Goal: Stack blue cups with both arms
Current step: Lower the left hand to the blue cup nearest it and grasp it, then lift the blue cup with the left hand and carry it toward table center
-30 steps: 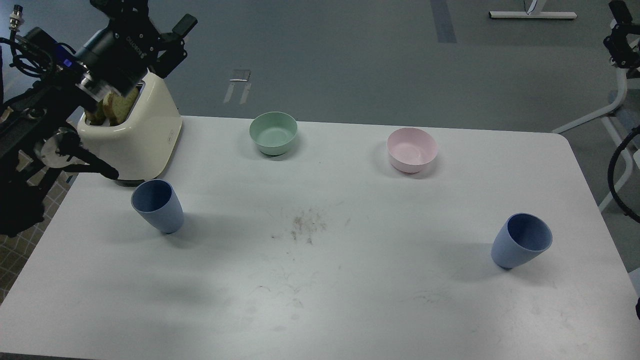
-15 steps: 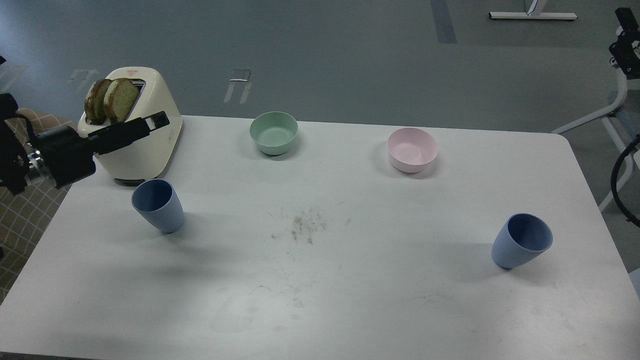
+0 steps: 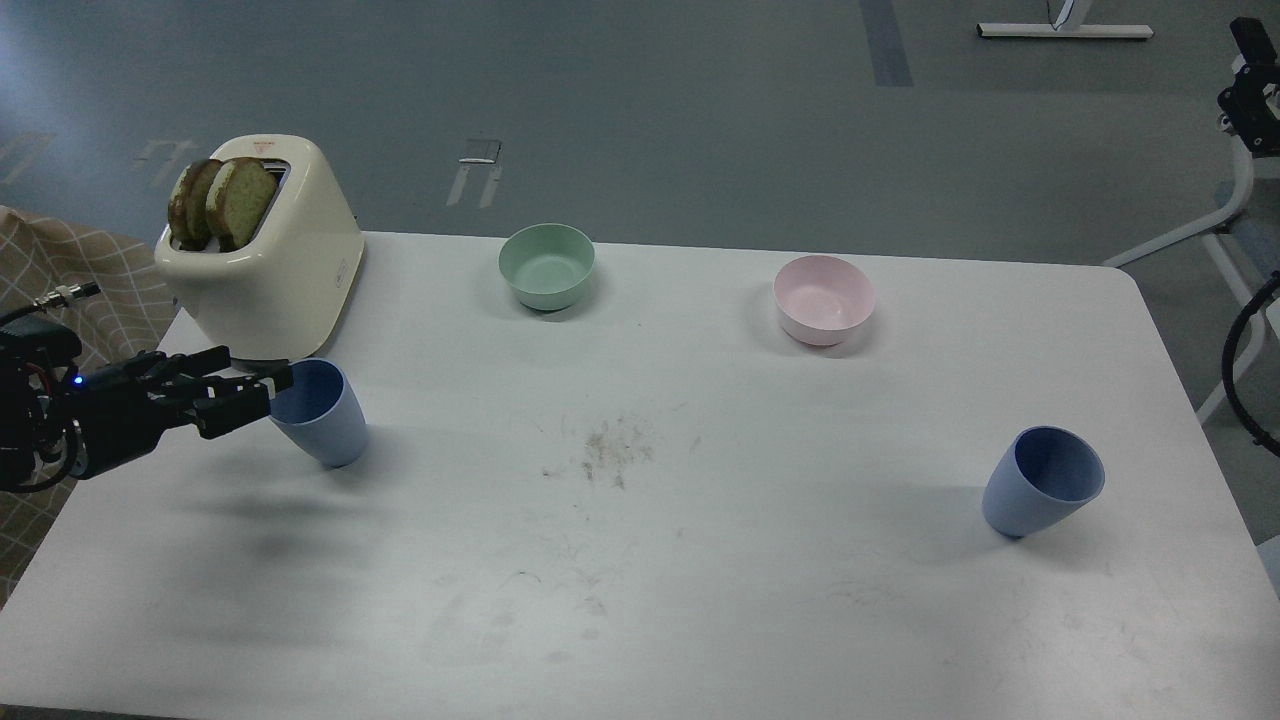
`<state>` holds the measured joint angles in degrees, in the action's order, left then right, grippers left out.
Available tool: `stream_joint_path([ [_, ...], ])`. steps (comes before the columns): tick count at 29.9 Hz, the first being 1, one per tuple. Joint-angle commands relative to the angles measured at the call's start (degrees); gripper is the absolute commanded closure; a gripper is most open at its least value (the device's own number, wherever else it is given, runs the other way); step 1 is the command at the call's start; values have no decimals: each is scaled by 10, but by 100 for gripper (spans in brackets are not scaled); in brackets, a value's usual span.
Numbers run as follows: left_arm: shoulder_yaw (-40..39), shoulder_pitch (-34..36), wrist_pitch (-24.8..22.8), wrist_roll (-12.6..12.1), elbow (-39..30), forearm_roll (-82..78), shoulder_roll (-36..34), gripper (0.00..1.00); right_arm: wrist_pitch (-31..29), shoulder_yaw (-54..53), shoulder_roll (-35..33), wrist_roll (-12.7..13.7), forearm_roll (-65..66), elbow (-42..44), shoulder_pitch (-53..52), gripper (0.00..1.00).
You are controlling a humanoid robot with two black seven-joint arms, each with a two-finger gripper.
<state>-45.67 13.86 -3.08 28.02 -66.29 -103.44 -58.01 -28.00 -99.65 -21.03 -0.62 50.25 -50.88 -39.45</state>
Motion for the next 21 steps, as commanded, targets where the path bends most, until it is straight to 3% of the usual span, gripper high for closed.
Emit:
stream_joint_path([
  [1,1,5,0,0,5,1,11,22,0,0,-1,0,-1,-1,1,0],
  [4,0,6,0,0,5,2,13,29,0,0,-1,0,0,-1,1,0],
  [9,0,6,0,0,5,1,18,58,0,0,-5,0,0,-1,1,0],
  [21,12,10,-2,0,20,1,29,73,0,-1,-9,0,-1,-1,5,0],
])
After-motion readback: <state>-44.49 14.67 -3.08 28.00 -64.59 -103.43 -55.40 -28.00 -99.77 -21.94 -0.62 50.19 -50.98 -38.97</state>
